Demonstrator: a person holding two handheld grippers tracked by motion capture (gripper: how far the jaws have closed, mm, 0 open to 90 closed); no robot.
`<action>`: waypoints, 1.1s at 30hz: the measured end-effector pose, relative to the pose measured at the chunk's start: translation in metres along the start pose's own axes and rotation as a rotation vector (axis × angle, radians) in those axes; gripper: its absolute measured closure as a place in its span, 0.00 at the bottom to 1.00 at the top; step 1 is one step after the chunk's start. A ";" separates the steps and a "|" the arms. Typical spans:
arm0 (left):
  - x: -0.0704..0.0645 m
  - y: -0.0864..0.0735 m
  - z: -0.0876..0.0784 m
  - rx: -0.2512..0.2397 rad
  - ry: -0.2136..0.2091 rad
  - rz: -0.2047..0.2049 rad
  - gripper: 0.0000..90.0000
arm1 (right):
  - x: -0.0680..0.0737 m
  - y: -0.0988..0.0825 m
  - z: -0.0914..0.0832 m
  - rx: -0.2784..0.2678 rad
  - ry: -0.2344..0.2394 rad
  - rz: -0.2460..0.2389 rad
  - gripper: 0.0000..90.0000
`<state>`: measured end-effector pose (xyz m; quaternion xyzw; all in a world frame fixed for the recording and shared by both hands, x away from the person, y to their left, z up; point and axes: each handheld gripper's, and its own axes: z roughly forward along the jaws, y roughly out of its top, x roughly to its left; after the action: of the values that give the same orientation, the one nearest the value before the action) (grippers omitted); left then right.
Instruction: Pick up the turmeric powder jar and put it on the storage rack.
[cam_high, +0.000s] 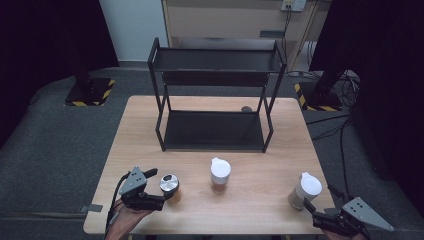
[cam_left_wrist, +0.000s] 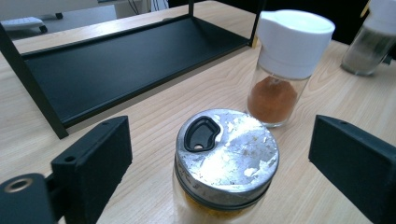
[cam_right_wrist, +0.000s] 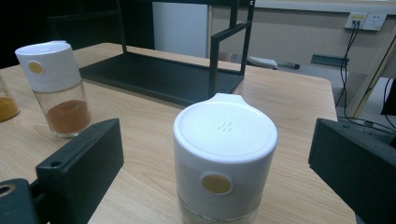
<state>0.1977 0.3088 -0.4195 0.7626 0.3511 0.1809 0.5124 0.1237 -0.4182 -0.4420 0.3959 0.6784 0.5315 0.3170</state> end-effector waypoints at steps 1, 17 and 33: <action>0.001 0.000 0.001 0.000 -0.004 -0.005 0.06 | 0.000 0.000 0.000 0.000 0.001 0.000 0.04; 0.009 -0.010 0.023 0.020 -0.049 -0.018 0.16 | 0.000 0.000 0.000 -0.001 0.000 -0.002 0.04; 0.004 -0.021 0.026 -0.001 -0.024 0.017 0.35 | 0.001 0.000 0.000 -0.003 -0.001 -0.002 0.04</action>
<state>0.2096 0.2996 -0.4491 0.7673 0.3384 0.1761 0.5155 0.1232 -0.4176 -0.4421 0.3947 0.6779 0.5322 0.3185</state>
